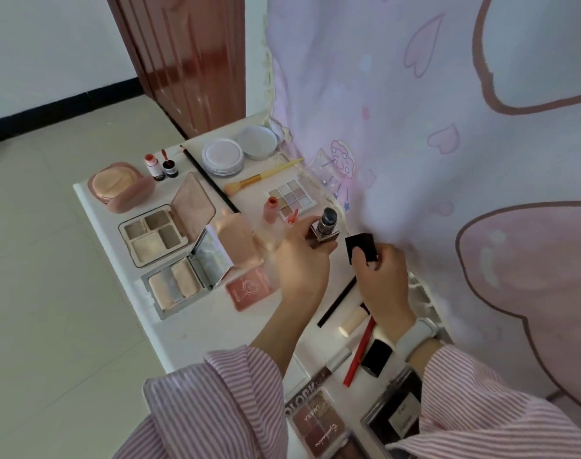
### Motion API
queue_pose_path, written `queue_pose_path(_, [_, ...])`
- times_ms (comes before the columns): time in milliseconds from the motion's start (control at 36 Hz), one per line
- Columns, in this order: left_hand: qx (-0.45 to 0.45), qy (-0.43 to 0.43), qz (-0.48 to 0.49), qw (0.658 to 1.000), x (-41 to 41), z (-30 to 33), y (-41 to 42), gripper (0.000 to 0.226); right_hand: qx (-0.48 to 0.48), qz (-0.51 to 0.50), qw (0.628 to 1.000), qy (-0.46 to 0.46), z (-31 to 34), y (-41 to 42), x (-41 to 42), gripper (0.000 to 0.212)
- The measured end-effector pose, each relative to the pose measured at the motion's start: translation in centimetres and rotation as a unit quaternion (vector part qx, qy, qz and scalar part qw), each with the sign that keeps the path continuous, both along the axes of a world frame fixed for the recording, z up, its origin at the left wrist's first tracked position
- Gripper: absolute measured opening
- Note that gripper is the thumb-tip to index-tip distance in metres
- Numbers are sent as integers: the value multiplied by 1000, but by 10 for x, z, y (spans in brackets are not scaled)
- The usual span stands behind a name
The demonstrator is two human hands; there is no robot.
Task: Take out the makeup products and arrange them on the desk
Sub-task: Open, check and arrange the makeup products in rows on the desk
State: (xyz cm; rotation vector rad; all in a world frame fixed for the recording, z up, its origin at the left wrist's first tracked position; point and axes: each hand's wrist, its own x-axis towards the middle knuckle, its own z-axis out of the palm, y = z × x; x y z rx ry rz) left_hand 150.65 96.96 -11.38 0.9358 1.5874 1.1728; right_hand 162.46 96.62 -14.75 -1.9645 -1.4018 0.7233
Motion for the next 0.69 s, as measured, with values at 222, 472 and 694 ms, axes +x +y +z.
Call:
queue_pose_path(222, [22,69,22,997,20,-13,16,28,-71,-22,994,-83,-5,11,-5,27])
queue_pose_path(472, [58,117,-15,991,24,-24,30,28,7,32,992,-123,-25,21,1,21])
queue_pose_path(694, [85,171,-26,981,6,-25,-6,44,-39,35,977,-208,-40,37,-3,33])
